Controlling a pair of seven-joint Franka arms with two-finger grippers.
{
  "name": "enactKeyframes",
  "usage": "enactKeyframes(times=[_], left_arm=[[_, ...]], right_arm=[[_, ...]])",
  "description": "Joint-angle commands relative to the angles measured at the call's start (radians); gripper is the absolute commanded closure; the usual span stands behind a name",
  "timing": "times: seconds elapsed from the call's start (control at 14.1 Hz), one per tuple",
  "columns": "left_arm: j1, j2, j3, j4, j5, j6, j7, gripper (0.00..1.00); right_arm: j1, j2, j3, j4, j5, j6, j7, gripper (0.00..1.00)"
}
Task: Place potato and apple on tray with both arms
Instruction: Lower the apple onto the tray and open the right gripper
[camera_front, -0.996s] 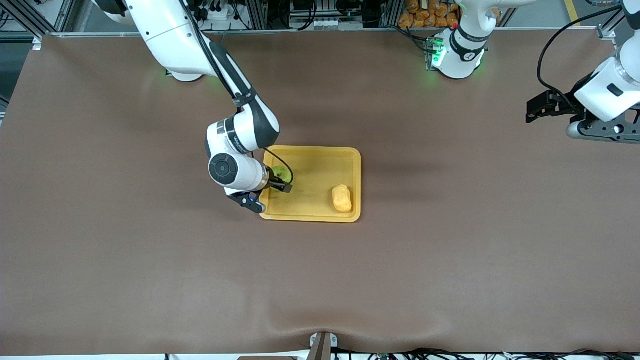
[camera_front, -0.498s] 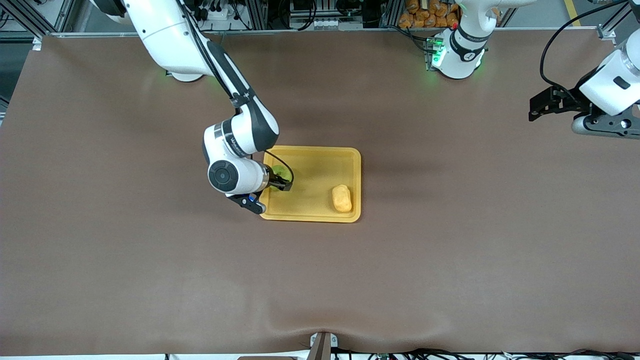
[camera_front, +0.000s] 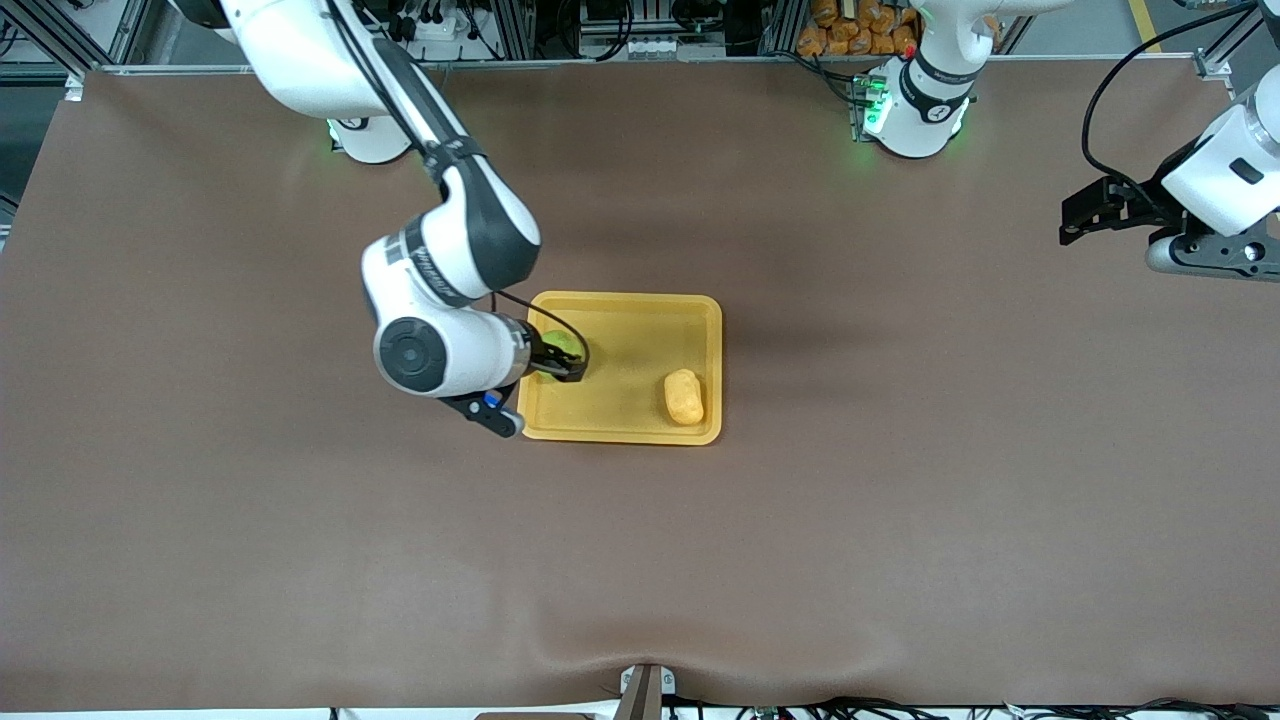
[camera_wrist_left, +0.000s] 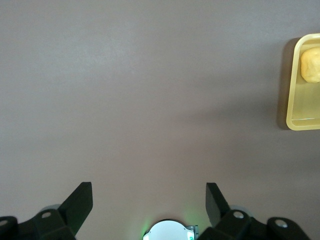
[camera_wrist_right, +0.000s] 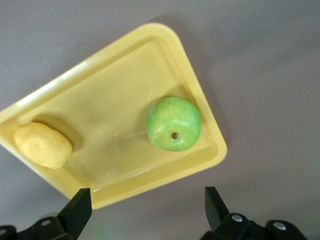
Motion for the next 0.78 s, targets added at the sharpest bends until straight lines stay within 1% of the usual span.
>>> enactKeyframes(times=[0.0,0.07,0.21,0.36,0.5,0.71], left_arm=[[0.007,0.008,-0.003,0.021,-0.017,-0.01,0.006,0.0],[0.007,0.008,-0.003,0.021,-0.017,-0.01,0.006,0.0],[0.007,0.008,-0.002,0.021,-0.017,-0.01,0.006,0.0],[0.007,0.008,-0.002,0.021,-0.017,-0.01,0.006,0.0],[0.007,0.008,-0.002,0.021,-0.017,-0.012,0.006,0.0],[0.007,0.008,-0.002,0.021,-0.017,-0.012,0.006,0.0]], right_arm=[[-0.092,0.01,0.014,0.113,0.01,-0.129,0.01,0.0],[-0.109,0.01,0.014,0.135,0.01,-0.146,0.007,0.0],[-0.135,-0.036,0.011,0.138,0.005,-0.151,0.009,0.0],[-0.184,-0.056,0.014,0.138,0.01,-0.154,0.006,0.0],[-0.202,-0.076,0.009,0.138,0.002,-0.163,-0.002,0.0],[-0.264,-0.091,0.011,0.138,-0.006,-0.212,-0.093,0.0]])
